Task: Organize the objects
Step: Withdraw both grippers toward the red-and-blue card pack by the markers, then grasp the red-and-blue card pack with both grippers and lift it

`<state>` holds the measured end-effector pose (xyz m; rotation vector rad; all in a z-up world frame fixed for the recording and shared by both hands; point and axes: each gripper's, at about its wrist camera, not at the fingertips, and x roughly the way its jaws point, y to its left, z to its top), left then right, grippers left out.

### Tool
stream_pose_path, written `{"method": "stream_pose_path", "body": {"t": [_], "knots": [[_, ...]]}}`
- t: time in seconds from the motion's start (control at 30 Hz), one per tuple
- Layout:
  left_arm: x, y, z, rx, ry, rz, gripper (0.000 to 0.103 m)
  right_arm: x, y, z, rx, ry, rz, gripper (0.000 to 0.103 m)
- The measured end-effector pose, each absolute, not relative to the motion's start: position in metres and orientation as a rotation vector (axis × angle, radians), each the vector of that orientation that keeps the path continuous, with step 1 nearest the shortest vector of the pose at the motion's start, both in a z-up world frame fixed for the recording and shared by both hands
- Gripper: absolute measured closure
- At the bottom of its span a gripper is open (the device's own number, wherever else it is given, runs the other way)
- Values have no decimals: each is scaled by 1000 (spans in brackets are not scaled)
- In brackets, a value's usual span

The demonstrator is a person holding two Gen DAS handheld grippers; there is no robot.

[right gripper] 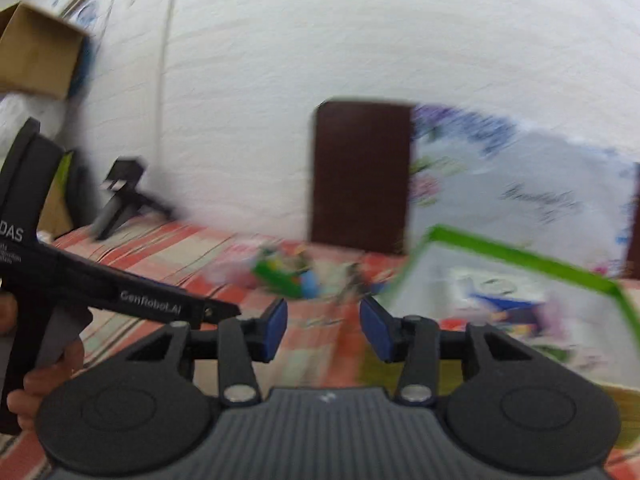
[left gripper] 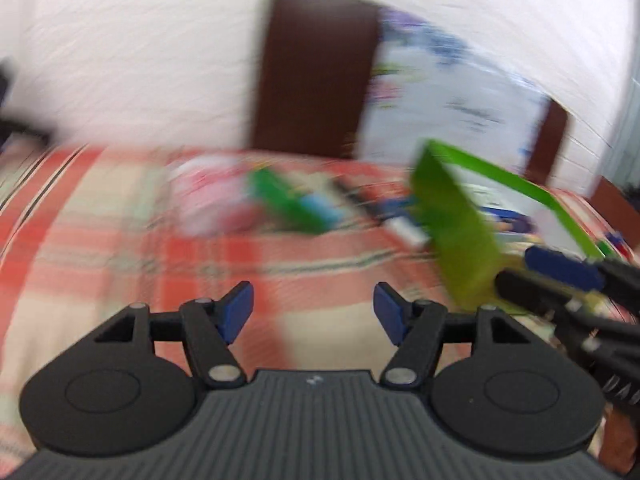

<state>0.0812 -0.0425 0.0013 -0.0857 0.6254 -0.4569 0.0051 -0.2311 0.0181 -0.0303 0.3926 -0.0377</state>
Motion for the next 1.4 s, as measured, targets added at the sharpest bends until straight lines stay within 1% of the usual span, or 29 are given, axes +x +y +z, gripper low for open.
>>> {"method": "stream_pose_path", "body": {"t": [0.13,0.17,0.2,0.27,0.33,0.4,0.43,0.47,0.5,0.53,0.63,0.73,0.83,0.93,1.0,1.03,1.07,1.1,1.13,1.2,1.23,1.27,1.3,1.33,1.4], "knots": [[89,-13,-10,-170,679,-387,35,58,-221,2,-38,481,-103,61],[90,-9,-10,-177,681,-384,35,65,-224,-3,-32,498,-148,69],[91,-7,-11,-180,680,-386,35,69,-228,-6,-30,505,-172,71],[90,-5,-13,-176,675,-396,35,70,-237,-8,-30,503,-216,82],[90,-4,-17,-178,681,-408,35,66,-251,-8,21,494,-274,83],[92,-5,-19,-184,692,-420,35,65,-266,-9,39,500,-325,77],[90,-5,-20,-184,691,-429,35,66,-271,-10,32,507,-342,69],[90,-6,-20,-180,689,-437,35,69,-274,-10,22,510,-359,57],[90,-8,-21,-175,688,-444,35,73,-274,-11,16,509,-363,52],[89,-10,-21,-171,687,-451,35,79,-274,-11,14,507,-344,50],[88,-14,-23,-166,689,-466,35,99,-261,-13,-69,494,-327,51],[88,-16,-23,-158,688,-479,33,115,-254,-9,-75,467,-306,51],[88,-17,-24,-158,686,-493,31,137,-248,-1,-176,446,-314,51],[89,-18,-25,-150,677,-499,31,169,-258,2,-236,508,-367,48],[90,-18,-24,-159,681,-501,30,189,-285,5,-130,581,-391,39],[91,-18,-24,-169,686,-506,30,201,-302,5,-37,648,-382,29],[91,-18,-24,-178,692,-510,30,210,-316,4,37,698,-370,23],[92,-18,-23,-182,694,-510,30,216,-321,5,42,712,-362,19],[92,-18,-23,-183,695,-511,30,222,-325,4,47,749,-335,12],[91,-17,-22,-186,698,-511,30,227,-324,2,20,790,-315,14],[90,-15,-22,-191,700,-508,30,225,-322,2,0,803,-298,16],[90,-13,-22,-201,701,-505,30,219,-318,2,-25,804,-264,22],[89,-10,-22,-212,702,-502,30,212,-311,2,-38,810,-194,39],[88,-7,-22,-222,704,-498,30,205,-304,-1,18,855,-90,54],[85,-3,-21,-230,706,-488,30,182,-268,-4,-98,835,-52,53]]}}
